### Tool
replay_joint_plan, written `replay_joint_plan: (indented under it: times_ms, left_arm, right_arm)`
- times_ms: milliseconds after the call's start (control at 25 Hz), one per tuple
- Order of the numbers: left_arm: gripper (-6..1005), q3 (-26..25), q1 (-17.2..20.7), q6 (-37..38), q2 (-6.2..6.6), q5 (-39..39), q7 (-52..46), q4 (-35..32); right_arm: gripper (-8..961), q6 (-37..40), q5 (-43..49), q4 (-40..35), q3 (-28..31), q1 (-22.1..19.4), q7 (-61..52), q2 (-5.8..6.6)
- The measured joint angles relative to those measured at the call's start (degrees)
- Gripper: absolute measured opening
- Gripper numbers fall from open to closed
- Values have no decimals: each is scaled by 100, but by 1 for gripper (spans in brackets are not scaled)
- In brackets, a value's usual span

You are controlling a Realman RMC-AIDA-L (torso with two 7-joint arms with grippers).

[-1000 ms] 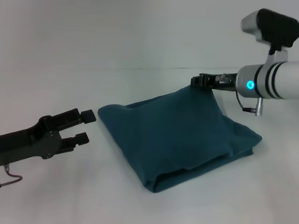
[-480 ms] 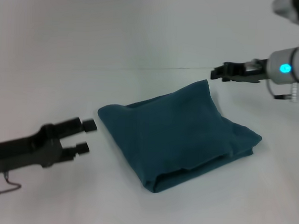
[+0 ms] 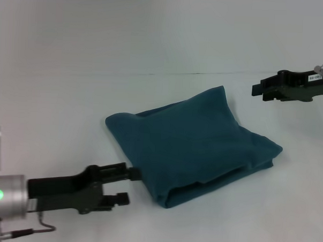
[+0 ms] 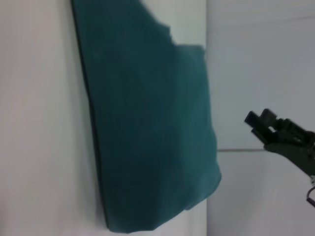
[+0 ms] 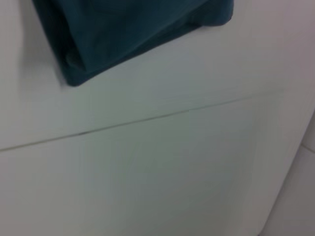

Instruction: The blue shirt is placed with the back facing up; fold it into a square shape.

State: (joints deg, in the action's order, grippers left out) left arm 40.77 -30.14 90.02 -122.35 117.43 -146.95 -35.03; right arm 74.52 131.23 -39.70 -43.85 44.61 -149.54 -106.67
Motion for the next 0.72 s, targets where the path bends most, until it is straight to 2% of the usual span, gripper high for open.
replay_joint_plan:
  times_ms: [240, 400, 720]
  left_arm:
    - [877, 237, -339, -594, -69, -1, -9, 637]
    - [878, 271, -390, -994, -152, -26, -15, 815]
    - [878, 232, -480, -1540, -169, -68, -23, 1200]
  right_arm:
    - [393, 114, 17, -25, 18, -58, 0, 6]
    - [394, 123, 12, -27, 51, -84, -1, 7]
    - [395, 110, -1, -30, 86, -115, -3, 7]
